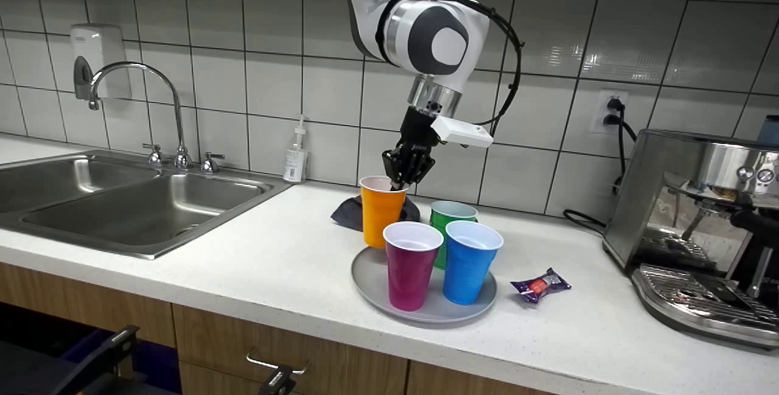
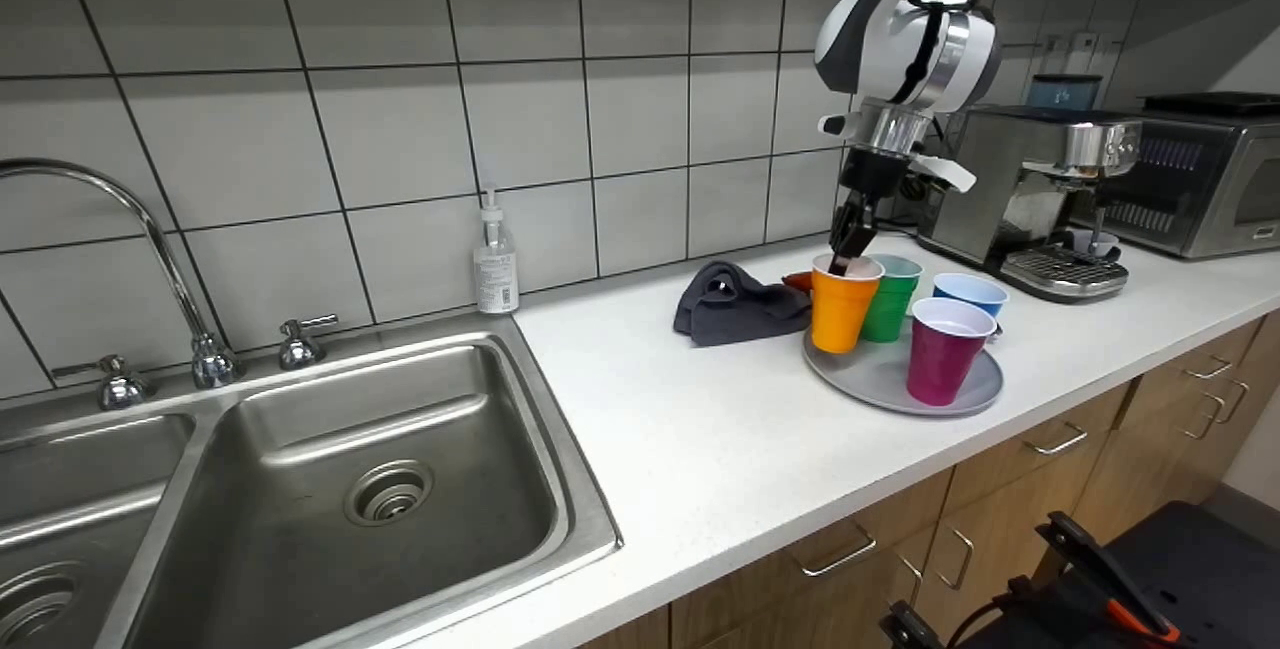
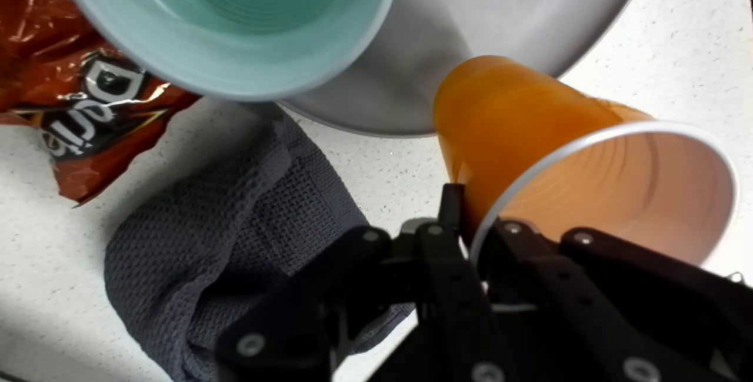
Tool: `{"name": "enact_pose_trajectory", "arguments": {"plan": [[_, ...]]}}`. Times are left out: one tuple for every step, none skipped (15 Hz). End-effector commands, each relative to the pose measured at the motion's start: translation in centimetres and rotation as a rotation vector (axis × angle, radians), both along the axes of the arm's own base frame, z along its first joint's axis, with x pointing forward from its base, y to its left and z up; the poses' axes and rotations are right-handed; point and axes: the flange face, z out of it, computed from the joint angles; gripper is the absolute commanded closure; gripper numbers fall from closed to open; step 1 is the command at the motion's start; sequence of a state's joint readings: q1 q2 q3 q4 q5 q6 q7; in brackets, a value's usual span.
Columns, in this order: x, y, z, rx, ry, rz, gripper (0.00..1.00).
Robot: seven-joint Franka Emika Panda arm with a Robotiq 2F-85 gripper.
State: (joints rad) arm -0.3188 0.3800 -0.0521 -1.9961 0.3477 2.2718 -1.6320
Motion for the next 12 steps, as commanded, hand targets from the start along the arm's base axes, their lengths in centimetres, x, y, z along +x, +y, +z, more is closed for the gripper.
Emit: {"name": "enact_pose_trajectory", "arguments": {"plan": [[0.9,-1.2,0.0,0.009,0.01,0.042,0.99],[1.0,-1.3,-0.1,0.008,0.009,0.044,0.99],[1.1,-1.4,-0.3,0.007,0.007,0.047,0.99],[1.1,-1.5,-0.4,0.007,0.004,0.051,0.99],[1.2,-1.6,-0.5,0.006,0.002,0.054,0.99],[1.3,-1.6,-0.6,0.004,-0.001,0.058,0.99],[1.4,-1.7,-0.7,0.003,-0.003,0.062,0.99],[1.5,-1.7,-0.9,0.001,-0.006,0.063,0.99],[1.5,-1.7,-1.0,-0.001,-0.007,0.065,0.99],[1.6,-1.8,-1.1,-0.002,-0.007,0.068,0.99],[1.6,-1.8,-1.2,-0.002,-0.007,0.071,0.99],[1.6,-1.9,-1.4,-0.004,-0.009,0.078,0.99]]}}
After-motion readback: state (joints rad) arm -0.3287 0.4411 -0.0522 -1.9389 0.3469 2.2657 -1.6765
